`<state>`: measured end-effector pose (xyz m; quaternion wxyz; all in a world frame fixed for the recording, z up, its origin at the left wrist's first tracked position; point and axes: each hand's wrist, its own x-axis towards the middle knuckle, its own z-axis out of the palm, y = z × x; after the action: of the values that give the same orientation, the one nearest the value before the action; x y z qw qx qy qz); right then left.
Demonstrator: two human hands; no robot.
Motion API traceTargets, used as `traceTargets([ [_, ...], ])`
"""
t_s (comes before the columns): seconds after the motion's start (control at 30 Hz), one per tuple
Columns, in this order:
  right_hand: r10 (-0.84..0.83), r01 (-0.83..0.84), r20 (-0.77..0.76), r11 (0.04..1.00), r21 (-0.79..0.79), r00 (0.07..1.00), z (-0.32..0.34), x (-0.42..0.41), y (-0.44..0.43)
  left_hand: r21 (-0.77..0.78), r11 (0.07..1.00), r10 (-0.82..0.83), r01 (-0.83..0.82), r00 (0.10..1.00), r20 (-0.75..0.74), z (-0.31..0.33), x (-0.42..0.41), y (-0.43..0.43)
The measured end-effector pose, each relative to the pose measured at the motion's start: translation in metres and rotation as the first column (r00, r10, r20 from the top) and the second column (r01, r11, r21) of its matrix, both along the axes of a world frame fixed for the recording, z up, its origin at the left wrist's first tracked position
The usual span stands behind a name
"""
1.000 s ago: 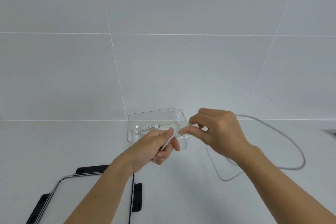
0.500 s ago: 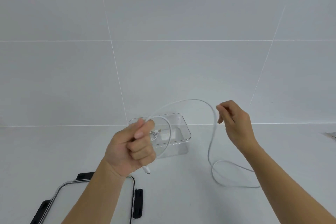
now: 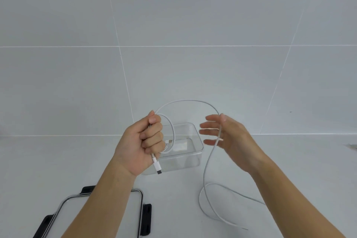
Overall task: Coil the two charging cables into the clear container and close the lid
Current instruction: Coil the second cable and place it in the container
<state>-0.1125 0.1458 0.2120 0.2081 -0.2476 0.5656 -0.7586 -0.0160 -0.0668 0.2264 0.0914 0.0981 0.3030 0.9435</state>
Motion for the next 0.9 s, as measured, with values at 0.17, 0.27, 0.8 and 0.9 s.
traceTargets([
  [0.17, 0.09, -0.085, 0.124, 0.995, -0.045, 0.988, 0.004, 0.015, -0.012, 0.003, 0.974, 0.227, -0.227, 0.974, 0.026, 0.012, 0.0, -0.001],
  [0.27, -0.208, 0.207, 0.036, 0.978, 0.034, 0.977, -0.003, 0.004, -0.012, 0.156, 0.988, 0.008, 0.0, 0.999, -0.052, 0.008, -0.003, -0.016],
  [0.8, 0.443, 0.743, -0.89, 0.557, 0.371, 0.112, -0.037, 0.005, -0.01, -0.04, 0.989, 0.138, -0.139, 0.99, -0.037, 0.004, -0.009, -0.028],
  [0.9, 0.522, 0.639, -0.852, 0.646, 0.417, 0.028, -0.027, 0.02, -0.014, -0.17, 0.97, 0.185, -0.172, 0.981, 0.061, -0.003, -0.015, -0.019],
])
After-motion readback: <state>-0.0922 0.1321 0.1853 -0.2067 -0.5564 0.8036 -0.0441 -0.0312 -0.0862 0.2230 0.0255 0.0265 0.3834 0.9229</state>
